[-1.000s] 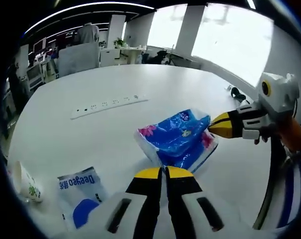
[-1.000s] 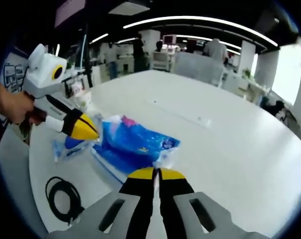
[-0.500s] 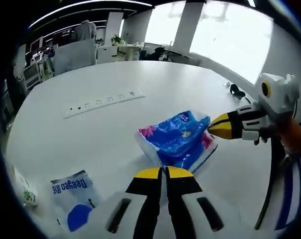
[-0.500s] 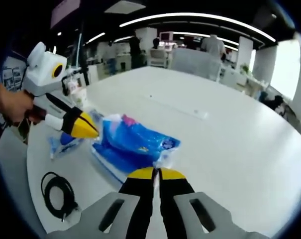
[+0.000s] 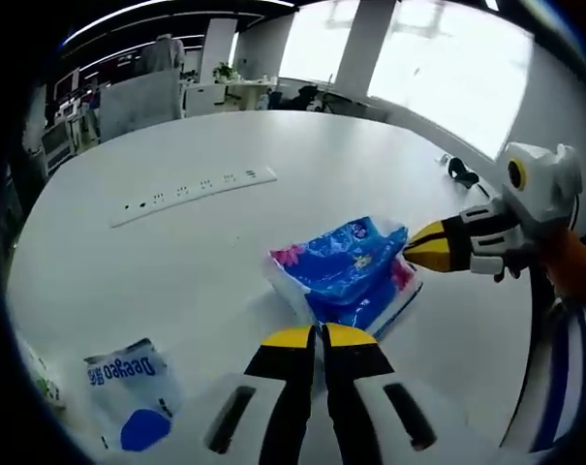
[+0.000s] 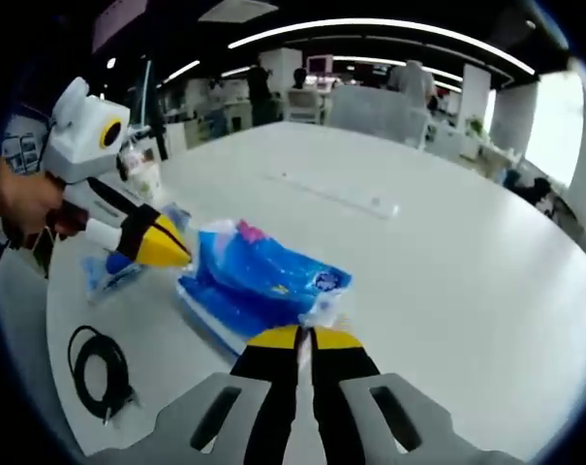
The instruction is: Arrange the tabletop items into an orderly group along one side of the table until the central work area is clear of visible clutter.
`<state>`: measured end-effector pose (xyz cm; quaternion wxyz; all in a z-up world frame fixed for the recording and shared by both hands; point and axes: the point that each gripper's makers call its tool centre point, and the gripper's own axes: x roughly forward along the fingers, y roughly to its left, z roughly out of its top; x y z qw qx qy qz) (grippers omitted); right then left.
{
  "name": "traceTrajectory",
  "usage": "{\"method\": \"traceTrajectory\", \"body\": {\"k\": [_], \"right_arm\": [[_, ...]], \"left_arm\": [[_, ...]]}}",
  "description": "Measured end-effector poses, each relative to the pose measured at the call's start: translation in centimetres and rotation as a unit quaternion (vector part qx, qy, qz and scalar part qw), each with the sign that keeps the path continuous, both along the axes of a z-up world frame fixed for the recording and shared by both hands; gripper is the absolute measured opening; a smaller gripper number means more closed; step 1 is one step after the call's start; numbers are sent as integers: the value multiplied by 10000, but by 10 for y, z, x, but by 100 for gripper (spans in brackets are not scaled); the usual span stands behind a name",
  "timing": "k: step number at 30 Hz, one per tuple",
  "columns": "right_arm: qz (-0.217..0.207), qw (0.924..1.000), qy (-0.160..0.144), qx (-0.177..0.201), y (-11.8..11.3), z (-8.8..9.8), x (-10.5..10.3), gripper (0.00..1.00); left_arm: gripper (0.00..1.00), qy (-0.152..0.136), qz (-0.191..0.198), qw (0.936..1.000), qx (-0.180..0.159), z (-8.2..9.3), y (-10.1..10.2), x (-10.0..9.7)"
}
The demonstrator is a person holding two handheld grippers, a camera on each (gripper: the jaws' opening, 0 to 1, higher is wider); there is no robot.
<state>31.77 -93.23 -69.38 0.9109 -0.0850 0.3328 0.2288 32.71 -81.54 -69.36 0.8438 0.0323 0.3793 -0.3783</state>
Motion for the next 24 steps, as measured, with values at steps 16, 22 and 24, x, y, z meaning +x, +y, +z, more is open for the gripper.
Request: {"method": "traceTrajectory", "body": {"k": [16,22,24], "right_arm": [[-41,9999,161,2,-3,-20,6,1],[-108,9998,179,10,-7,-23,10,1],[-115,9997,204,25,-6,-25,10,1]], "left_arm": [[2,133,-33,9998,136,-22,-3,10],[3,119,-93,9997,192,-24,-6,11],[3,97,-101,9996,228,-25,-5,13]]}}
